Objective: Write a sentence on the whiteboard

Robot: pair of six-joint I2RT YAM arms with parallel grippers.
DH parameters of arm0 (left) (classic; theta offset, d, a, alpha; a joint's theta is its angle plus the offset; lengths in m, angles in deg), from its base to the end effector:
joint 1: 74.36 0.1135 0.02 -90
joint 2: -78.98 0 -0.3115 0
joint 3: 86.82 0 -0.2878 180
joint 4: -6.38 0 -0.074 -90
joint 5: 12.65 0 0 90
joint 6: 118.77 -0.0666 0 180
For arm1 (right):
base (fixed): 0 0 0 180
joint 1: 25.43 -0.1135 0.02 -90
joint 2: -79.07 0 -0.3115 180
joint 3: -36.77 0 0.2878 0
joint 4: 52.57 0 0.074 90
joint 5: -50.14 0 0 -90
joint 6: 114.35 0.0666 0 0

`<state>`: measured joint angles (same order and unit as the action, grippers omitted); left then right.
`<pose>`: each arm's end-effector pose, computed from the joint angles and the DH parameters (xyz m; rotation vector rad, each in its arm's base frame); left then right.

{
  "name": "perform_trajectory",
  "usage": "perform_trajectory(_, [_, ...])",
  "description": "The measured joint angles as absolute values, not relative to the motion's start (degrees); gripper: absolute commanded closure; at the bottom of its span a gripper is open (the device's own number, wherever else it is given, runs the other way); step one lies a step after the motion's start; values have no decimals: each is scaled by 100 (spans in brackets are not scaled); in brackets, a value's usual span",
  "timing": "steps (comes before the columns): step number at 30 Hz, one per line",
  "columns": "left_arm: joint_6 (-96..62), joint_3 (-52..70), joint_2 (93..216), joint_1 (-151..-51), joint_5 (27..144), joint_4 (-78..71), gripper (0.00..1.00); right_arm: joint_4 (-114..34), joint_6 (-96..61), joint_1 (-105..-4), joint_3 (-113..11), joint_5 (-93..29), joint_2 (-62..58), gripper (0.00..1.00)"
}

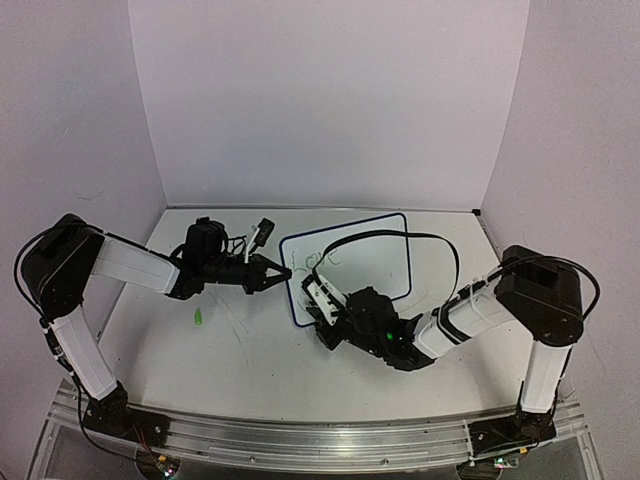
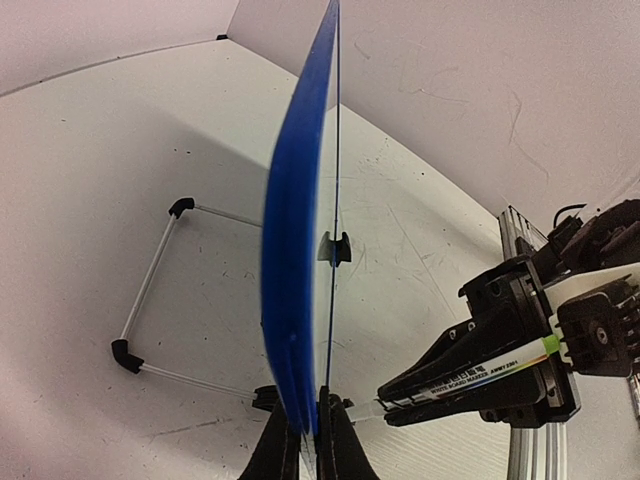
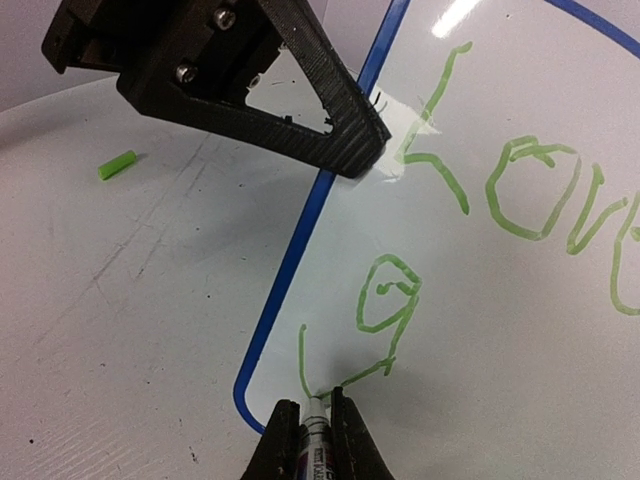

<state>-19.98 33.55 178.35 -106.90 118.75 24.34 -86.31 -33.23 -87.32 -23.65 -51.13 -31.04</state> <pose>0.3195 -0.2561 0.1909 0.8991 1.8248 -1.1678 0.2222 0.3884 0.1483 -0.9663 1.5999 0.4628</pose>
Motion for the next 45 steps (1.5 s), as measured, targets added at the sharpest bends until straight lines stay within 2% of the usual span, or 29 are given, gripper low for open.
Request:
perform_trajectory(7, [-1998, 3355, 17833, -10690, 11876, 2434, 100, -8634, -3310, -8752, -2335, -4984, -3003, 100])
perform_trajectory(16, [-2002, 3355, 17827, -10690, 11874, 2430, 100, -8919, -3415, -8752, -2210, -5315, -1933, 100])
perform_trajectory(21, [-2013, 3355, 17825, -10691, 11870, 2424, 100, -8901, -3653, -8752, -2199, -5639, -1910, 100])
perform_trajectory(28, [-2160, 3355, 17757, -10788, 11734, 2371, 100, -8898, -4289, -8752, -2199, -5456, -1927, 100])
perform_trajectory(45, [-2343, 3314, 17717, -10970, 11464, 2326, 100, -8547, -3816, -8262, -2212, -5171, -1927, 100])
